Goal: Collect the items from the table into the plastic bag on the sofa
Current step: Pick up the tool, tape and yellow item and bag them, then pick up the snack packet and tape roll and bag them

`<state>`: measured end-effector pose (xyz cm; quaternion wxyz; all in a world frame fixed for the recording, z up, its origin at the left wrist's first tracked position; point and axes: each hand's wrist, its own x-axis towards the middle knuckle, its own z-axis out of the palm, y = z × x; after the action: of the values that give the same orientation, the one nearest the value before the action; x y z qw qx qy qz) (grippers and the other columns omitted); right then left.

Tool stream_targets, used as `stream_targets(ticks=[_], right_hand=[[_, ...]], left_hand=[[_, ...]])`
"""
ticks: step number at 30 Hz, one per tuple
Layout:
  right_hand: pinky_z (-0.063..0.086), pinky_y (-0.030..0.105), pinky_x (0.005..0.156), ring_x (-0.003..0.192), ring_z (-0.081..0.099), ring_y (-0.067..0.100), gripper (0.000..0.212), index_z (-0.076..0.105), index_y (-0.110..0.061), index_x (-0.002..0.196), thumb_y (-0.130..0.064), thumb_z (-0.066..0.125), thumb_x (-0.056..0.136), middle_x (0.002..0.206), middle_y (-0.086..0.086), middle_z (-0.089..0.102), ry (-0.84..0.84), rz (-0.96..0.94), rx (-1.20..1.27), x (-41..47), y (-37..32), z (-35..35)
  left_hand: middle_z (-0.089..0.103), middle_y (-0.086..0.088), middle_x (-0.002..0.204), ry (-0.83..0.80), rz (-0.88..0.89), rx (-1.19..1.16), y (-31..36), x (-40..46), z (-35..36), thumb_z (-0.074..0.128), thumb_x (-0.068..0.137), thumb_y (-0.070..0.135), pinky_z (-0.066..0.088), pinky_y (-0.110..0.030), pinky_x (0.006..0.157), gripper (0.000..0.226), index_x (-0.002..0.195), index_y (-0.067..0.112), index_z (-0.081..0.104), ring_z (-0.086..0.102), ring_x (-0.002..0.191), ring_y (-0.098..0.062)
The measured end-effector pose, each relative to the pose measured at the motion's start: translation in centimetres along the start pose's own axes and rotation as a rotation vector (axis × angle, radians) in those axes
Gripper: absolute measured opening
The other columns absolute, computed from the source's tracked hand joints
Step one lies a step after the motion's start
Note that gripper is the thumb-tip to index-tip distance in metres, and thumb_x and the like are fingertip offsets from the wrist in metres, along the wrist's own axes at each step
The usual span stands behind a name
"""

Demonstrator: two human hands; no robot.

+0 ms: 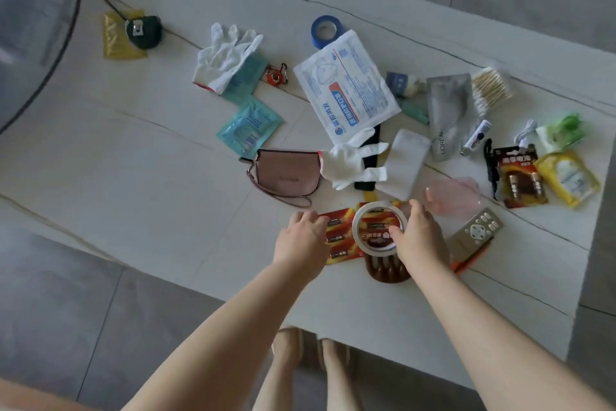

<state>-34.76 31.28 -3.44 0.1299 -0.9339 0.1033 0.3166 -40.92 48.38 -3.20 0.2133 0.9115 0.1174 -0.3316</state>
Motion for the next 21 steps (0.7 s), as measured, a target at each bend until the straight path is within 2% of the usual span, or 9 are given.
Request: stream_targets(ticks=[7, 11, 13, 16, 18, 21], right_hand=[[0.043, 0.032, 0.077, 0.107, 0.053, 0.029, 0.032, 0.054, -0.016, 0.123, -0.018, 0.052, 0.091, 0.117, 0.011, 0.054, 0.022, 0.024, 0.094, -0.1, 2.1, 1.0], [0.047, 0.035, 0.081, 0.101, 0.055, 0.030, 0.028, 0.056, -0.014, 0.117, -0.019, 0.054, 0.089, 0.110, 0.012, 0.056, 0.005, -0.001, 0.152, -0.7, 3.3, 0.5], [0.046, 0.035, 0.081, 0.099, 0.056, 0.030, 0.028, 0.057, -0.015, 0.115, -0.020, 0.055, 0.088, 0.107, 0.010, 0.059, -0.030, -0.007, 0.197, -0.8, 3.7, 0.4], [0.045, 0.032, 0.076, 0.094, 0.058, 0.026, 0.023, 0.057, -0.019, 0.111, -0.018, 0.053, 0.089, 0.095, 0.001, 0.062, -0.067, 0.003, 0.310, -0.9, 4.1, 0.1], [0.042, 0.030, 0.075, 0.093, 0.055, 0.022, 0.020, 0.056, -0.020, 0.110, -0.018, 0.052, 0.090, 0.094, -0.002, 0.060, -0.102, 0.010, 0.398, -1.1, 4.1, 0.0], [0.043, 0.033, 0.078, 0.091, 0.058, 0.022, 0.008, 0.057, -0.019, 0.097, -0.018, 0.050, 0.092, 0.085, -0.002, 0.063, -0.125, 0.085, 0.602, -1.3, 4.1, -0.1]], left_hand=[[0.027, -0.005, 0.145, -0.016, 0.024, 0.133, 1.6, 2.5, 2.4, 0.065, 0.085, 0.025, 0.037, -0.037, 0.105, 0.076, 0.147, 0.023, 0.020, 0.027, 0.134, -0.027], [0.035, -0.008, 0.136, 0.010, 0.006, 0.253, 2.0, 2.8, 3.2, 0.069, 0.081, 0.020, 0.037, -0.034, 0.102, 0.084, 0.147, 0.019, 0.017, 0.034, 0.126, -0.027], [0.040, -0.007, 0.129, 0.029, -0.012, 0.279, 1.9, 2.9, 3.2, 0.070, 0.079, 0.020, 0.038, -0.033, 0.099, 0.076, 0.141, 0.017, 0.026, 0.038, 0.121, -0.026], [0.041, -0.007, 0.124, 0.028, -0.023, 0.254, 1.6, 2.6, 3.1, 0.067, 0.083, 0.025, 0.039, -0.033, 0.097, 0.053, 0.128, 0.014, 0.041, 0.040, 0.117, -0.025], [0.041, -0.007, 0.121, -0.010, -0.071, 0.142, 1.4, 2.2, 2.8, 0.067, 0.085, 0.026, 0.043, -0.033, 0.091, 0.046, 0.122, 0.012, 0.044, 0.044, 0.113, -0.025], [0.052, -0.006, 0.103, -0.053, -0.216, -0.171, 1.0, 1.7, 1.9, 0.064, 0.087, 0.024, 0.044, -0.032, 0.071, 0.031, 0.109, 0.011, 0.045, 0.052, 0.091, -0.023]])
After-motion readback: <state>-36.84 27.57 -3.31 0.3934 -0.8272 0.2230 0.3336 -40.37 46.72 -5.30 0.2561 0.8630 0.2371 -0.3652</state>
